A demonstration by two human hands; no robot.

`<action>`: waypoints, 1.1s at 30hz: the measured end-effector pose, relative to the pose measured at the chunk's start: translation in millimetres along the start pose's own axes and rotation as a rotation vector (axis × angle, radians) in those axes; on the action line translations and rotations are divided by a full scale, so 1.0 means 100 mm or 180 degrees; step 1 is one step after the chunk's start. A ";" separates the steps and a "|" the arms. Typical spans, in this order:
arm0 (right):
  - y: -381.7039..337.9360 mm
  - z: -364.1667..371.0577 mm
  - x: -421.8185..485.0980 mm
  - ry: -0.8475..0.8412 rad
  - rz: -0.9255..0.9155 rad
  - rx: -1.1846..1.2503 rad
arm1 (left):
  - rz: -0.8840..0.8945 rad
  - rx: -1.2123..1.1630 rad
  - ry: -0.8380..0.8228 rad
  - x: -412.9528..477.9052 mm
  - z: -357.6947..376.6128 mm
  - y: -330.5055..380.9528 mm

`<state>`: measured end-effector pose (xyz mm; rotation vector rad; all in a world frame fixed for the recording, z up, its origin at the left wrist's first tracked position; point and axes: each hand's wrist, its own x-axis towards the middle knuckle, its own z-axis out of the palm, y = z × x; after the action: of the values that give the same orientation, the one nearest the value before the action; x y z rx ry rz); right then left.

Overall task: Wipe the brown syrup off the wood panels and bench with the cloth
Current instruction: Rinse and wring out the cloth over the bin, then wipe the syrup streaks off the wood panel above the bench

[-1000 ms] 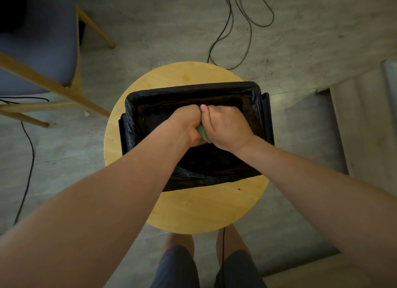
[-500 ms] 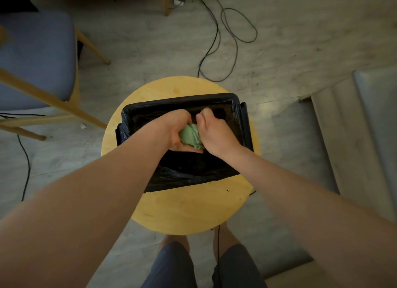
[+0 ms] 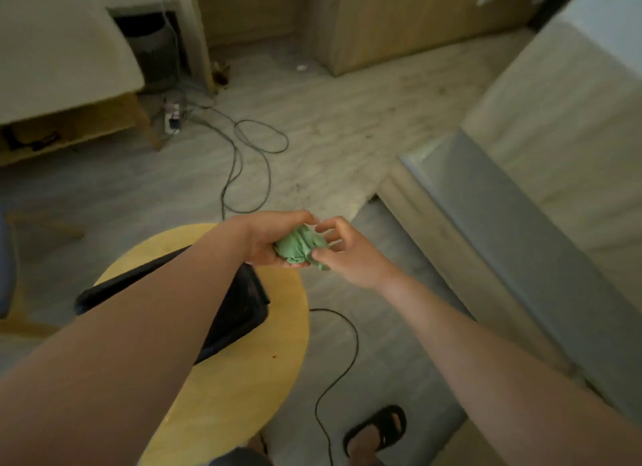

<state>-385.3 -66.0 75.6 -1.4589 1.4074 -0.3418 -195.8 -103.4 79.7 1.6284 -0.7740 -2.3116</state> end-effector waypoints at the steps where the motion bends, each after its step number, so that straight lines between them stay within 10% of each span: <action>1: 0.06 -0.25 -0.13 0.0161 -0.0003 -0.0016 | 0.0077 0.0258 -0.0058 0.07 0.27 0.14; 14: 2.23 -4.22 -2.88 0.2571 0.0517 0.1231 | 0.1186 0.1352 -0.1166 1.03 5.49 1.21; 22: 2.94 -5.42 -4.57 0.4052 0.0677 0.1843 | 0.1383 0.1841 -0.1457 1.10 8.17 1.22; 33: 3.61 -6.22 -5.69 0.5080 0.1132 0.2116 | 0.0233 0.1193 -0.2826 1.40 10.26 1.28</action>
<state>-1229.0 216.0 299.3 -0.1317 2.3005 -1.7697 -1208.3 29.2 291.4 0.5479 -1.4618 -2.9349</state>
